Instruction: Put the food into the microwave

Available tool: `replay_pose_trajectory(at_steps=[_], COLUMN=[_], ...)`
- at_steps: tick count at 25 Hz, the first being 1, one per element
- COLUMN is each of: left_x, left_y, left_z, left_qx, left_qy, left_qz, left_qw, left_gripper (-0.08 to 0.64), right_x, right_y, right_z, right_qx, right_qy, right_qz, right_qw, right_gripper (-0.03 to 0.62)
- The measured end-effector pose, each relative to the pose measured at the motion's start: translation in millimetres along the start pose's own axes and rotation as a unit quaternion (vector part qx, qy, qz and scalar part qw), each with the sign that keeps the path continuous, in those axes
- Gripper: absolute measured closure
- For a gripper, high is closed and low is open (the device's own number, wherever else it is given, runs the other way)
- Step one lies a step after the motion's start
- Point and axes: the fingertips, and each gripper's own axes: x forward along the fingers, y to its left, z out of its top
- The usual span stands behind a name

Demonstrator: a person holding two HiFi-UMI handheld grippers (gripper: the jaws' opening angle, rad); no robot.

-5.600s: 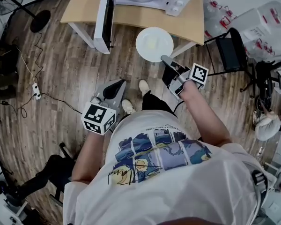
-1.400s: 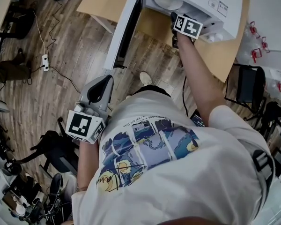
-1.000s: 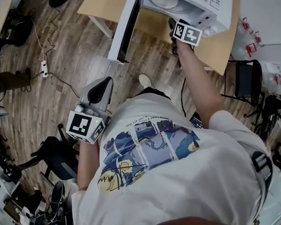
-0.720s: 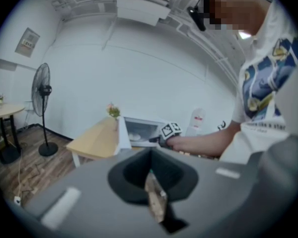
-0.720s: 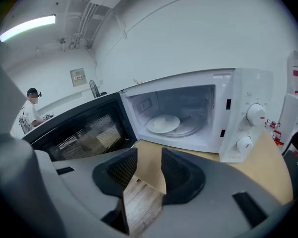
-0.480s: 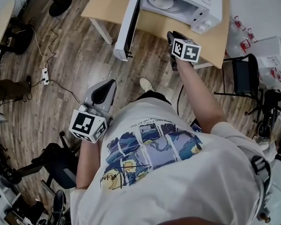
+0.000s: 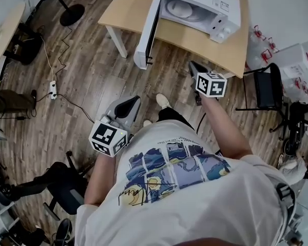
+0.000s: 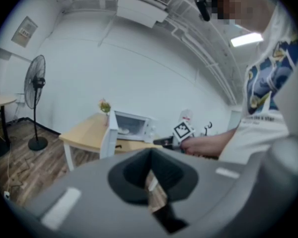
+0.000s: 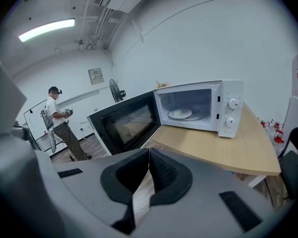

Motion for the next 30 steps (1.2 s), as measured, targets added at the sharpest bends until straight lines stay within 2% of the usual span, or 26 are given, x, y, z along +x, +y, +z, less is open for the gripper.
replay_pose_trajectory(at_steps=[4, 11, 30], left_x=[-2.3, -4.4, -11.1], left_y=[-10.2, -18.3, -20.6], left_z=[-7.7, -15.4, -23.4], left_qx=[0.001, 0.003, 0.006], left_qy=[0.004, 0.008, 0.008], left_qz=[-0.016, -0.036, -0.037], left_qw=[0.9999, 0.9993, 0.9993], left_gripper=[0.554, 0.554, 0.552], right_x=[-25.5, -49.3, -72.5], right_y=[15.2, 44.3, 83.7], right_z=[-17.8, -23.2, -19.6], right_qx=[-0.009, -0.036, -0.063], right_qy=[0.009, 0.007, -0.005], right_qz=[0.013, 0.035, 0.074], right_qw=[1.000, 0.999, 0.995], right_gripper=[0.584, 0.584, 0.586])
